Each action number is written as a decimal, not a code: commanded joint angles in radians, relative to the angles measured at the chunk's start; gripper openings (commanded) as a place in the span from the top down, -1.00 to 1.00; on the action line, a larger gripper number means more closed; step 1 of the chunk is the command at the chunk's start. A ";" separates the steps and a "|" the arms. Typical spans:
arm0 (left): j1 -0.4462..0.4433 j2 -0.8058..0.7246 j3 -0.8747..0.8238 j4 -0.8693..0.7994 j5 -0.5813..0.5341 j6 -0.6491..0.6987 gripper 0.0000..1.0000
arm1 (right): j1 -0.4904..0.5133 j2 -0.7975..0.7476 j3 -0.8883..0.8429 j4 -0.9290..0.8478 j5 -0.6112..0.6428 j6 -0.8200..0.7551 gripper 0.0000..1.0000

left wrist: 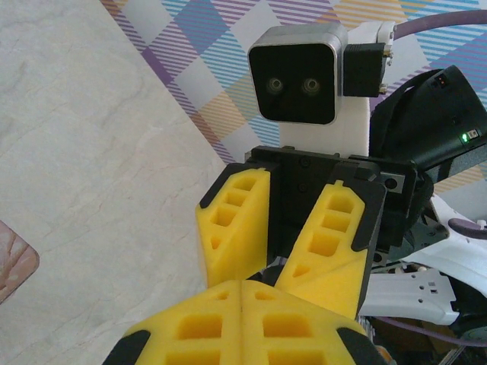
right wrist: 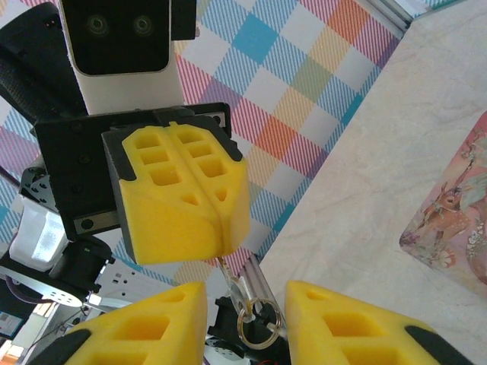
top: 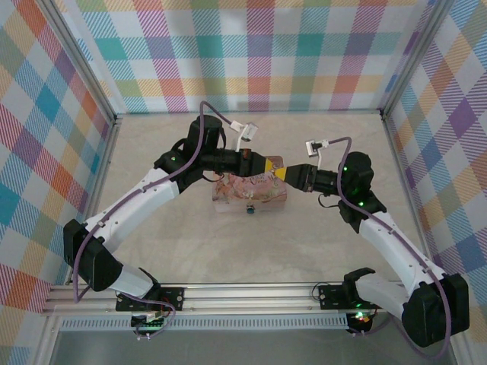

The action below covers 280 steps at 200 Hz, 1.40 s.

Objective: Unlock a padlock with a key

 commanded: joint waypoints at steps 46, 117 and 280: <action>-0.017 0.003 -0.021 0.048 0.022 -0.011 1.00 | 0.017 0.018 0.048 0.024 -0.020 -0.030 0.42; -0.020 -0.002 -0.021 0.045 0.004 -0.004 1.00 | 0.020 0.013 0.035 0.009 -0.026 -0.047 0.75; -0.018 -0.011 -0.039 0.080 -0.019 -0.025 1.00 | 0.021 -0.028 -0.005 0.005 -0.019 -0.068 1.00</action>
